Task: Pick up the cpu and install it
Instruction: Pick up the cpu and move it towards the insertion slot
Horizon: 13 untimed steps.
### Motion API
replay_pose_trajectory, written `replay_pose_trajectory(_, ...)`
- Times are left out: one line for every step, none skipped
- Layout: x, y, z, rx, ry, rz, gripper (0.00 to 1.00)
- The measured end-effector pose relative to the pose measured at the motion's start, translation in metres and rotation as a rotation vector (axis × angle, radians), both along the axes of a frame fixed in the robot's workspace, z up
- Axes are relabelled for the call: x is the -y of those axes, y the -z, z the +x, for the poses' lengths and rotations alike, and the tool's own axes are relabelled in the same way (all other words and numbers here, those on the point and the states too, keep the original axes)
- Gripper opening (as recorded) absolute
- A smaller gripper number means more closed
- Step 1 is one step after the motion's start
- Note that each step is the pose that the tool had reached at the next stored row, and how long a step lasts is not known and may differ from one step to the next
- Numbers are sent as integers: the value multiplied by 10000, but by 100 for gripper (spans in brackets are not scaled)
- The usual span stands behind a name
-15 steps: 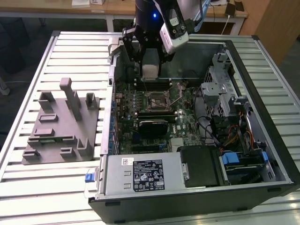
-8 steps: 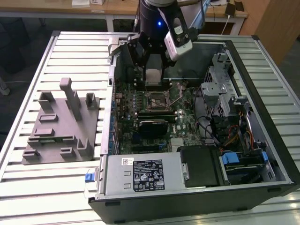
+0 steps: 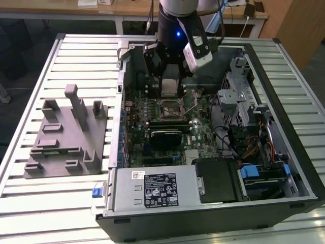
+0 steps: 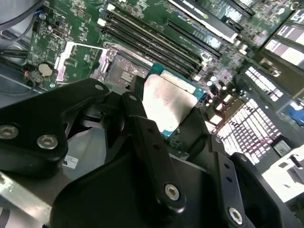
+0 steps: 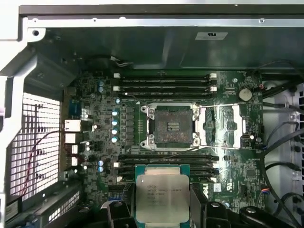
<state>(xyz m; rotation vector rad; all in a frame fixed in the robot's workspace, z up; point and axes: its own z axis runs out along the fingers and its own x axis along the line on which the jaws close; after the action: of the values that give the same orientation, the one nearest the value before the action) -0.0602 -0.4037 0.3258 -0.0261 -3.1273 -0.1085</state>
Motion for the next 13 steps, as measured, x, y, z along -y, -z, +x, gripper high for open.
replay_pose_trajectory(-9,17,10,-10,0,-1,54)
replay_pose_trajectory(-17,32,18,-14,0,-1,54)
replay_pose_trajectory(-24,44,24,-16,0,-2,54)
replay_pose_trajectory(-32,55,29,-16,1,-1,54)
replay_pose_trajectory(-38,62,31,-16,2,-1,54)
replay_pose_trajectory(-40,69,32,-15,1,1,54)
replay_pose_trajectory(-41,75,33,-10,-1,1,54)
replay_pose_trajectory(-42,82,32,20,-3,1,54)
replay_pose_trajectory(-43,89,33,68,-7,-1,54)
replay_pose_trajectory(-45,96,33,121,-10,-3,54)
replay_pose_trajectory(-46,104,33,172,-11,-2,54)
replay_pose_trajectory(-47,114,32,204,-10,0,54)
replay_pose_trajectory(-48,128,33,219,-12,0,54)
